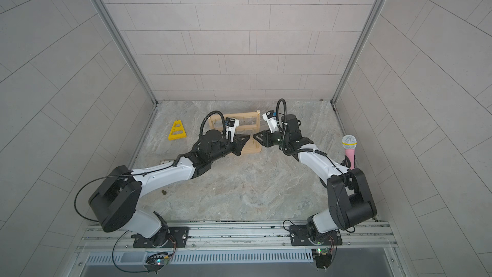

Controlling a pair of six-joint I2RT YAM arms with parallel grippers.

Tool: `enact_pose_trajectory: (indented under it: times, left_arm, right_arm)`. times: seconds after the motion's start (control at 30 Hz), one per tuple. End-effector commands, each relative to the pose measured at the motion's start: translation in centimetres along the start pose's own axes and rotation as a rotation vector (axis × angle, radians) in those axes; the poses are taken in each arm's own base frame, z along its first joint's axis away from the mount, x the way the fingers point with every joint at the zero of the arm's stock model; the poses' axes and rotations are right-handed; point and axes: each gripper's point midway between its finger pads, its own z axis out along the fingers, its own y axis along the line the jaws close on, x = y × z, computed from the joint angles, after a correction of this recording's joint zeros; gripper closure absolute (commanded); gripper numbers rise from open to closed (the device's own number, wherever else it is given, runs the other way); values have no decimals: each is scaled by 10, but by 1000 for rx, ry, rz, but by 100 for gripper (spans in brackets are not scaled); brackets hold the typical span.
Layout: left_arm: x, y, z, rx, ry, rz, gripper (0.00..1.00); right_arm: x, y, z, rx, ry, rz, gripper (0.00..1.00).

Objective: Hang the necklace on the jewelry display stand
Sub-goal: Hang the necklace on the stand.

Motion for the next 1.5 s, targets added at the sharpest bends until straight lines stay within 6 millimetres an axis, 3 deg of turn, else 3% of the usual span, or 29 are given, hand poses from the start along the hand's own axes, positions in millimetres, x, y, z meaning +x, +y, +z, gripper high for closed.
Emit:
enact_pose_trajectory:
  times: [0.0,0.5,0.9,1.33,1.47]
  left_arm:
    - [-15,-7,-7,7,-44,35,100]
    - [-16,-10,-10,18,-56,33,100]
    - [-19,-12,-12,28,-63,34,100]
    - [-20,-13,-13,31,-67,32,100]
    - [-19,-12,-13,27,-67,32,100]
  right_arm:
    - [-8,7,-3,-8,-41,-22,65]
    - [10,2,13,33,-88,18,65]
    - [9,-10,22,74,-118,42,65]
    - [11,-5,34,53,-120,47,66]
    - [13,-7,36,60,-119,51,74]
